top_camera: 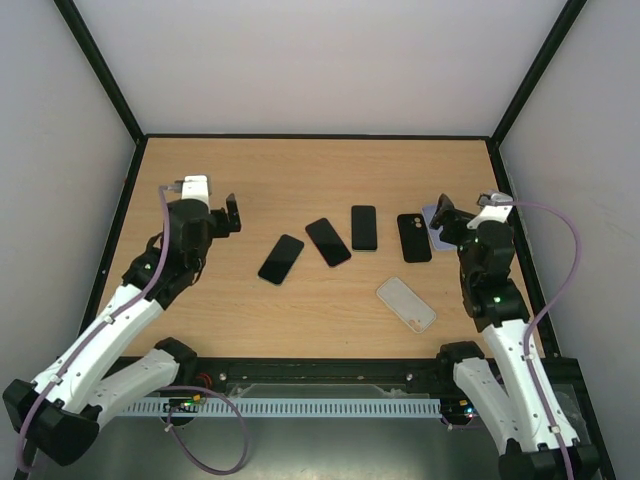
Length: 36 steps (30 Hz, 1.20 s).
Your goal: Take the phone out of the phone case
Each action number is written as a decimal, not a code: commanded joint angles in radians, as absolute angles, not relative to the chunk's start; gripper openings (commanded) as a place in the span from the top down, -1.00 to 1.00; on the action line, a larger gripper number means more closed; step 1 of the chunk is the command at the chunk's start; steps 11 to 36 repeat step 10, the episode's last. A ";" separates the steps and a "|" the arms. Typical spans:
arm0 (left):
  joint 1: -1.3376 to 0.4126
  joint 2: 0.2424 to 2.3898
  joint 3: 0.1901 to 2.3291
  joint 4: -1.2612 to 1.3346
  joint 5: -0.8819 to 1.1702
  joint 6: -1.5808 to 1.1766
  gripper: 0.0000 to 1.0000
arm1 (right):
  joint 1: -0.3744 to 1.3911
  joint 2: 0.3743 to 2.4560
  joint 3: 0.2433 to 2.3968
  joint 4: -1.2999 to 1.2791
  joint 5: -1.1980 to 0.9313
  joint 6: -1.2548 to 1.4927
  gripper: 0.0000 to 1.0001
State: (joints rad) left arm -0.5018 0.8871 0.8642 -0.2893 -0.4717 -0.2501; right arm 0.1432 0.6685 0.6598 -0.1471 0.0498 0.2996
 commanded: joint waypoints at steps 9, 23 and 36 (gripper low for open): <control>-0.488 0.816 0.800 -0.187 -0.488 -0.253 -1.00 | 0.141 0.612 0.640 -0.076 0.067 0.323 -0.95; -0.488 0.819 0.798 -0.185 -0.486 -0.253 -1.00 | 0.140 0.613 0.642 -0.077 0.066 0.320 -0.95; -0.488 0.819 0.798 -0.185 -0.486 -0.253 -1.00 | 0.140 0.613 0.642 -0.077 0.066 0.320 -0.95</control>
